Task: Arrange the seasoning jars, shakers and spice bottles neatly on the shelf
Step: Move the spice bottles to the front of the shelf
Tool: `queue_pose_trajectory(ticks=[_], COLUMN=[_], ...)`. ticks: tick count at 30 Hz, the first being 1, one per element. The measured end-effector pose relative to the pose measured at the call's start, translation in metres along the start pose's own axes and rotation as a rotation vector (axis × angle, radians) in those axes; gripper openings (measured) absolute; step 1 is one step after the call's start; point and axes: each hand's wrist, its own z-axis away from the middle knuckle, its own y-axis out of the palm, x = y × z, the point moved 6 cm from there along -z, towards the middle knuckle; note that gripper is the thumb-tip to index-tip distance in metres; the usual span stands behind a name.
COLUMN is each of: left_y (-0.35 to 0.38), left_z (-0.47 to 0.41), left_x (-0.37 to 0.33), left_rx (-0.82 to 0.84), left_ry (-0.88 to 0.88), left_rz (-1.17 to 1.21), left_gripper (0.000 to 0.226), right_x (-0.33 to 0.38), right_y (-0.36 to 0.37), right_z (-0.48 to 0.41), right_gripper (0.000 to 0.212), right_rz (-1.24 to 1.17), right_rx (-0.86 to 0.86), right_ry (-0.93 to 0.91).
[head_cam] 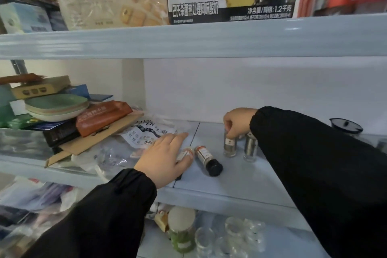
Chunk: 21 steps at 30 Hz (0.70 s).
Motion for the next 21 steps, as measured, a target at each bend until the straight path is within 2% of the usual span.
queue_pose_trajectory(ticks=[6,17,21], left_y=[0.007,0.006,0.004], left_z=[-0.003,0.007,0.012], left_x=[-0.01,-0.014,-0.012], left_rx=[-0.014,0.008,0.03], left_ry=[0.02,0.013,-0.013], left_rz=[-0.001,-0.008,-0.006], left_gripper=[0.064,0.064,0.067], right_x=[-0.002,0.004,0.003], right_y=[-0.003,0.0,0.004], right_z=[0.016,0.022,0.023], right_gripper=[0.019,0.019,0.019], right_rz=[-0.083,-0.075,-0.1], right_rx=[-0.015,-0.137,-0.134], right_ry=[-0.044,-0.03,-0.024])
